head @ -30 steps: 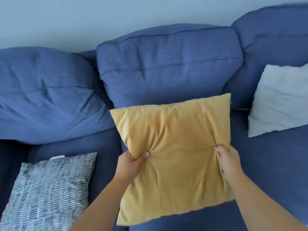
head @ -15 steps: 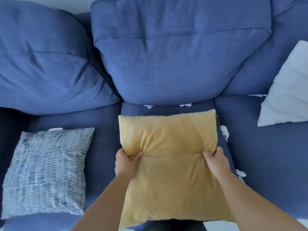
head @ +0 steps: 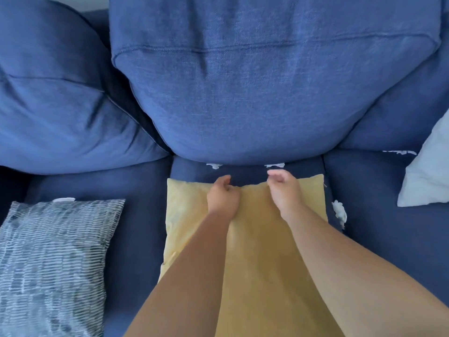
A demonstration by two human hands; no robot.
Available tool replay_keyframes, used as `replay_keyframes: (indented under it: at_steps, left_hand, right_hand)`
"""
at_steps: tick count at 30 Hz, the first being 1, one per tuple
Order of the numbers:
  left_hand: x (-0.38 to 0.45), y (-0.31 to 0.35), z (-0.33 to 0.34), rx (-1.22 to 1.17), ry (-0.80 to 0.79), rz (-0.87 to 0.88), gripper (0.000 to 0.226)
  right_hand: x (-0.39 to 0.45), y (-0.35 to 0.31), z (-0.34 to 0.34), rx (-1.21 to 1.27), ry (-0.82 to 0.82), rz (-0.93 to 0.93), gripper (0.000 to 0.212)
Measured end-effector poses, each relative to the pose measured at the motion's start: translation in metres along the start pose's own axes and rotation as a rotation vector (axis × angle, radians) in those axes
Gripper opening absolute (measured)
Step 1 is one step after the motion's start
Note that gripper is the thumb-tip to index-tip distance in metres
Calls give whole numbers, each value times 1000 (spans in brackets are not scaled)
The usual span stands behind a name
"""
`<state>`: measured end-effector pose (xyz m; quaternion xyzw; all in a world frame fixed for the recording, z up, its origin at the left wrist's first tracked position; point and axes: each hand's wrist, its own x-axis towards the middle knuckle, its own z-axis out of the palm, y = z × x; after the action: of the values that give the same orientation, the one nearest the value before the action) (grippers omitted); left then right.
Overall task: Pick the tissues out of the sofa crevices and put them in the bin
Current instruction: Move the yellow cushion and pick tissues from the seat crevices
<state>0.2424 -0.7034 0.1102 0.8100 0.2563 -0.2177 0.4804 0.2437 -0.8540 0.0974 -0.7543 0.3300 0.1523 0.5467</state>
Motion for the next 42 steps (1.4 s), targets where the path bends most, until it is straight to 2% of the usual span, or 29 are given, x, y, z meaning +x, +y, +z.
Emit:
replay_keyframes:
  at_steps: [2, 4, 6, 9, 13, 17, 18, 20, 22, 24, 27, 30, 33, 37, 42]
  left_hand:
    - [24, -5, 5, -204, 48, -157, 62]
    - [47, -15, 8, -368, 110, -228, 83]
    - [72, -29, 10, -398, 167, -223, 97]
    - [102, -39, 17, -280, 224, -171, 105]
    - [133, -41, 36, -59, 273, -115, 116]
    - [161, -43, 42, -65, 320, -200, 125]
    - [168, -44, 43, -81, 323, -215, 127]
    - [181, -50, 45, -49, 332, -212, 129]
    - [193, -54, 49, -6, 350, -188, 124]
    - [198, -52, 49, -10, 394, -190, 109]
    - [198, -51, 46, -31, 391, -225, 87]
    - [186, -46, 36, -84, 322, -276, 89]
    - [160, -41, 27, -111, 241, -290, 95]
    - [121, -43, 11, -81, 221, -190, 79]
    - [66, -24, -25, -125, 255, -19, 46]
  right_hand:
    - [15, 21, 11, 39, 79, 91, 35]
    - [31, 37, 22, 106, 145, 131, 50]
    - [50, 42, 32, 159, 198, 147, 69]
    - [82, 38, 43, 203, 250, 177, 91]
    - [122, 49, 60, 42, 363, 92, 88]
    - [139, 40, 67, -167, 379, 168, 102]
    - [144, 42, 69, -208, 364, 198, 101]
    - [152, 45, 74, -261, 353, 206, 83]
    - [160, 49, 77, -326, 386, 175, 54]
    - [163, 47, 77, -374, 412, 151, 36]
    - [159, 50, 75, -367, 387, 90, 32]
    - [144, 49, 71, -193, 296, 67, 24]
    - [122, 40, 65, -185, 197, 56, 23]
    - [84, 23, 53, -229, 139, -34, 22]
    - [34, -3, 39, -192, 126, -109, 21]
